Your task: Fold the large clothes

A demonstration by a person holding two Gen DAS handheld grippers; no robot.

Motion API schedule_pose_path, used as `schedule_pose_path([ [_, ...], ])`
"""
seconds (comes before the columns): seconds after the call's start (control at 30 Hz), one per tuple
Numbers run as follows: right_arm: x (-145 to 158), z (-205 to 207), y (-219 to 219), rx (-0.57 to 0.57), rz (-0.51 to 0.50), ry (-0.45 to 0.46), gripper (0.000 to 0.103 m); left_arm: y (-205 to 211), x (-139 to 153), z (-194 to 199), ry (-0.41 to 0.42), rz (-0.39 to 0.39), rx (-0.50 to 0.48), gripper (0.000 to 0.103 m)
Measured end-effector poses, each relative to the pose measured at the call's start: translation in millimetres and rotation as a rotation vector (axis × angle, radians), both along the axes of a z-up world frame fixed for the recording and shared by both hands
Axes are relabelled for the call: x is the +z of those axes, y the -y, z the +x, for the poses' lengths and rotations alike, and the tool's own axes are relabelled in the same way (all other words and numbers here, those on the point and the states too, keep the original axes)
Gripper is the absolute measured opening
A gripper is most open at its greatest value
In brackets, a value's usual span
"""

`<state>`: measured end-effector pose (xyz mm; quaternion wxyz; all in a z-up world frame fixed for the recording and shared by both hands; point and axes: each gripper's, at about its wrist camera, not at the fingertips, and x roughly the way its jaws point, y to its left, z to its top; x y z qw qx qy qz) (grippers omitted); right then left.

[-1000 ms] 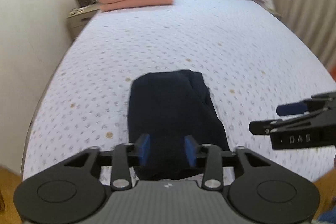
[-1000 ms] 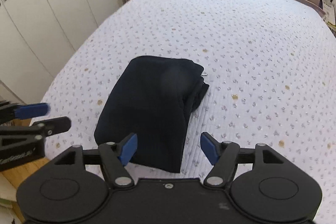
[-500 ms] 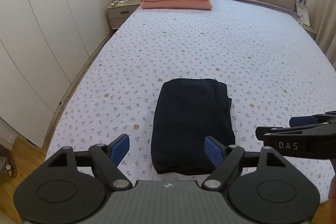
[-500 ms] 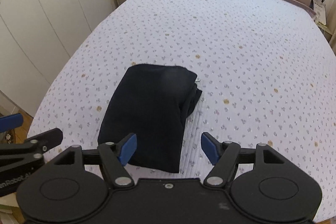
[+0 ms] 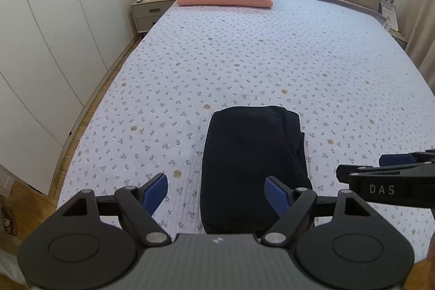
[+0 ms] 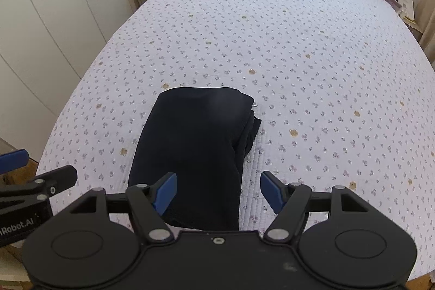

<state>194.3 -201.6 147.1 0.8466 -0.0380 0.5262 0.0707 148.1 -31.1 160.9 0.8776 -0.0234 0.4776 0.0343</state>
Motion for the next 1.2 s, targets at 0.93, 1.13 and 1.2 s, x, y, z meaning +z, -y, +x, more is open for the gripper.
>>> schedule_pose_path([
  [0.93,-34.6,31.0,6.7,-0.291,-0.048,-0.153,0.081,-4.7,-46.7,99.8,-0.151,-0.035,-0.27,0.081],
  [1.13,-38.8,42.8,-3.6,-0.292,-0.057,-0.171,0.081,-9.4,-50.3,117.1,-0.151,-0.034,-0.306,0.081],
  [1.2,-41.5,47.5,-6.4,-0.29,-0.056,-0.187,0.081,-12.1,-52.1,121.7,-0.155,-0.034,-0.308,0.081],
])
